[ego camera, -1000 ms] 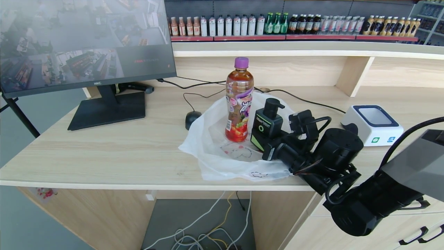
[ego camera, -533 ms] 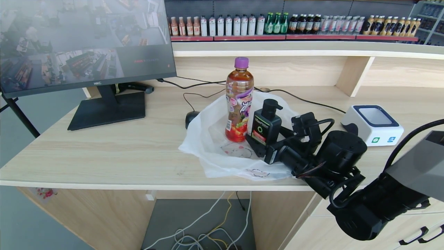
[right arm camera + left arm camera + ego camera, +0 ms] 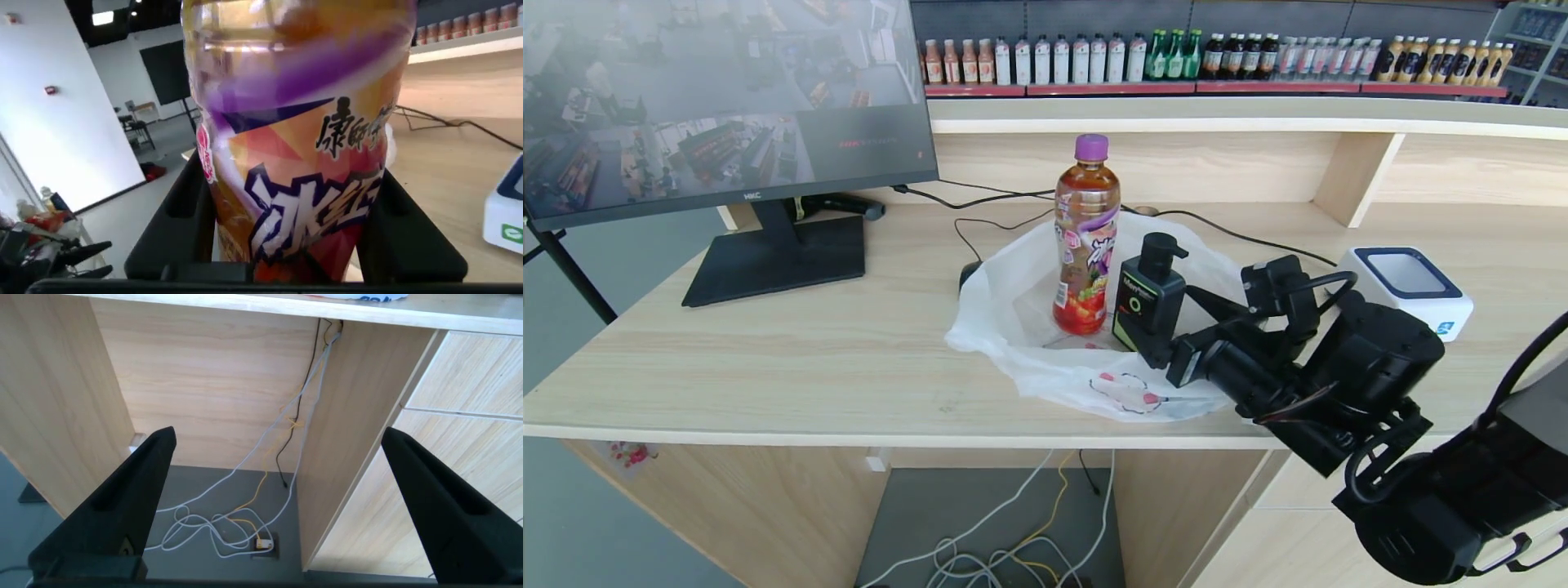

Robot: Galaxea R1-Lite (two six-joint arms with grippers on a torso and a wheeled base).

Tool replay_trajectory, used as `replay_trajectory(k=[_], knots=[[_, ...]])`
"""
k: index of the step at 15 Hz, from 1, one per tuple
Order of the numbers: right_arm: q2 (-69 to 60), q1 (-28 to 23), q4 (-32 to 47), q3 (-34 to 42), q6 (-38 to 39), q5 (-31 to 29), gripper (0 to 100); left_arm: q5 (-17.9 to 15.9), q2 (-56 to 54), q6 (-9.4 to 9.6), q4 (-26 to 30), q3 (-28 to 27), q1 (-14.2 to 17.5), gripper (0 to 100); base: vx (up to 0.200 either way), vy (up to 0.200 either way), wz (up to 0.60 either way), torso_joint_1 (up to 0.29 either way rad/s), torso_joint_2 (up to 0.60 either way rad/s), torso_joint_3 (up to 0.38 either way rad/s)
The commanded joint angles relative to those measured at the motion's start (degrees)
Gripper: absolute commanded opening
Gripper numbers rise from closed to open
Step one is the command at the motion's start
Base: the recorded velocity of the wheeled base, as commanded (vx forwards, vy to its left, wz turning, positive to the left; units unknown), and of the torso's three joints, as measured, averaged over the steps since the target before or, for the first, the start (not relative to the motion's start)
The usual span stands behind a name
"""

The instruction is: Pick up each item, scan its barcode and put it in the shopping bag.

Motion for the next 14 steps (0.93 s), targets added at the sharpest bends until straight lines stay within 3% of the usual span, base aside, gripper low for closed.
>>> replay_trajectory(k=[1, 4, 8, 10, 14], knots=[[-0.68, -1.09, 1.66, 1.08, -2.23, -1.83, 0, 0.01, 0.01, -0.04, 0.0, 0.0, 0.01, 100, 0.0, 0.0, 0.0, 0.0, 0.0, 0.0], [-1.91, -1.09, 5.61, 0.56, -8.12, -13.69, 0, 0.01, 0.01, 0.05, 0.0, 0.0, 0.01, 100, 0.0, 0.0, 0.0, 0.0, 0.0, 0.0], [-6.04, -1.17, 9.57, 0.73, -18.22, -21.08, 0, 0.01, 0.01, -0.04, 0.0, 0.0, 0.01, 100, 0.0, 0.0, 0.0, 0.0, 0.0, 0.0], [-8.06, -4.78, 10.54, 0.21, -19.37, -27.67, 0, 0.01, 0.01, -0.04, 0.0, 0.0, 0.01, 100, 0.0, 0.0, 0.0, 0.0, 0.0, 0.0], [-9.38, -9.08, 10.36, 0.29, -24.73, -28.2, 0, 0.01, 0.01, 0.14, 0.0, 0.0, 0.01, 100, 0.0, 0.0, 0.0, 0.0, 0.0, 0.0]])
